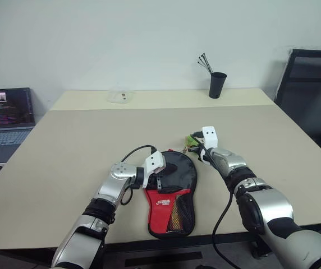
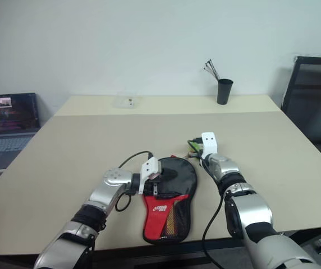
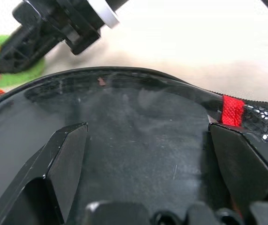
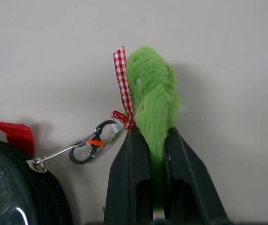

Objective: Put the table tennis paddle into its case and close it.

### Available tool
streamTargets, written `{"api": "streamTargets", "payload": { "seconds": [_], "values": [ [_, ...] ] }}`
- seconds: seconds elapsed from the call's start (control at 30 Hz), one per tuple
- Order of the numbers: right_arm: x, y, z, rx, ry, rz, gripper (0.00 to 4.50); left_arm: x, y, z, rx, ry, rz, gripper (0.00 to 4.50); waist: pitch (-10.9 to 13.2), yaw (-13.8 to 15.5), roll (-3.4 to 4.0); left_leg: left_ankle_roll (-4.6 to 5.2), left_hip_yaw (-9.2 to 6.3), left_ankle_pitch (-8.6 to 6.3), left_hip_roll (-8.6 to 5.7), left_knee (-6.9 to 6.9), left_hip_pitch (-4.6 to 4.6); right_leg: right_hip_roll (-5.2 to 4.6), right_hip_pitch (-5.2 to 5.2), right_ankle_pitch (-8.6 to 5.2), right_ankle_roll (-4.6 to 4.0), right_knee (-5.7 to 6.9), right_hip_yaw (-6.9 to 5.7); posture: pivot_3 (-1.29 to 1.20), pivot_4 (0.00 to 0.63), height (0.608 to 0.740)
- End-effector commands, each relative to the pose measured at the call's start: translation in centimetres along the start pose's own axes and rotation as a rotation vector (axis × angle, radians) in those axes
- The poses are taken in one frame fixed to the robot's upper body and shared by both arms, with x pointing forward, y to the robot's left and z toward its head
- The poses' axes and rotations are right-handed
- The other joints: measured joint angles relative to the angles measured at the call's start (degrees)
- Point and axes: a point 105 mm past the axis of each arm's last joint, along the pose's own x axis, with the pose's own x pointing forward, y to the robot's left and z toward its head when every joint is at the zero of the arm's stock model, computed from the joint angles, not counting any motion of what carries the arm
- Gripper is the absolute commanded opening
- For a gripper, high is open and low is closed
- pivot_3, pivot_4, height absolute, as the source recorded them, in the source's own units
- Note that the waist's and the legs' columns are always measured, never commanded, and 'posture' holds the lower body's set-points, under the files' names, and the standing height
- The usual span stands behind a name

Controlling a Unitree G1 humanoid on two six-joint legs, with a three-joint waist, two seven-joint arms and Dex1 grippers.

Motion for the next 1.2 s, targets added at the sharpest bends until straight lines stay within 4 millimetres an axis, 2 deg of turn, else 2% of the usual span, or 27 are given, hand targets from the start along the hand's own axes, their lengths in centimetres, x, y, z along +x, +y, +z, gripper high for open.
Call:
{"api": "streamTargets", "payload": {
  "seconds": [0.03,0.23,0.37,0.6,0.7,0.93,1.03,1.2],
  "values": [
    [-0.4,-0.8,0.9,0.004,-0.027,-0.02,0.05,0.4,-1.4,-2.8,-0.07,0.083,-0.068,4.5,-0.03,0.0,0.04,0.0,0.0,0.0,0.0,0.0,0.0,0.0,0.0,0.0,0.0,0.0,0.0,0.0,0.15,0.74],
    [-0.8,-1.0,1.0,0.002,-0.031,-0.009,0.05,0.6,-1.4,-3.8,-0.099,0.096,-0.071,4.5,-0.21,0.03,0.24,0.0,0.0,0.0,-0.03,0.0,0.03,0.01,0.04,0.0,0.01,-0.01,0.0,0.0,0.15,0.74],
    [-2.1,-1.9,0.7,-0.014,-0.03,-0.007,0.05,1.0,-1.2,-3.9,-0.104,0.093,-0.059,4.5,-0.37,0.28,0.39,0.01,-0.03,0.0,-0.04,0.01,0.05,0.01,0.08,-0.01,0.01,0.0,-0.03,0.0,0.15,0.74],
    [-6.4,-4.0,-1.3,-0.057,0.009,-0.075,0.05,1.6,-1.7,-4.0,-0.113,0.079,-0.071,4.5,-0.68,1.18,0.8,0.01,-0.03,0.0,-0.08,0.03,0.05,0.0,0.12,0.0,0.04,-0.05,-0.03,0.0,0.15,0.74],
    [-8.5,-4.2,-2.5,-0.065,0.035,-0.098,0.05,1.7,-1.8,-4.2,-0.119,0.082,-0.071,4.5,-0.76,1.62,0.84,0.01,-0.06,0.0,-0.09,0.03,0.05,0.0,0.12,-0.01,0.04,-0.07,-0.06,0.0,0.15,0.74],
    [-13.1,-3.5,-5.7,-0.119,0.134,-0.091,0.05,2.2,-1.4,-3.8,-0.117,0.076,-0.063,4.5,-0.96,1.81,1.0,0.01,-0.11,-0.01,-0.12,0.03,0.06,0.0,0.16,-0.02,0.06,-0.14,-0.13,0.0,0.15,0.74],
    [-15.6,-1.5,-7.0,-0.111,0.17,0.008,0.05,2.5,-1.4,-3.7,-0.113,0.075,-0.064,4.5,-1.0,2.15,1.0,0.0,-0.22,-0.02,-0.14,0.03,0.11,-0.01,0.3,-0.03,0.06,-0.24,-0.24,0.0,0.15,0.74],
    [-18.7,1.7,-7.7,-0.137,0.215,0.207,0.05,2.9,-1.1,-3.5,-0.137,0.069,-0.048,4.5,-1.0,2.21,1.0,0.01,-0.32,-0.03,-0.17,0.06,0.25,-0.05,0.53,-0.02,0.08,-0.4,-0.34,0.0,0.15,0.74]
  ]
}}
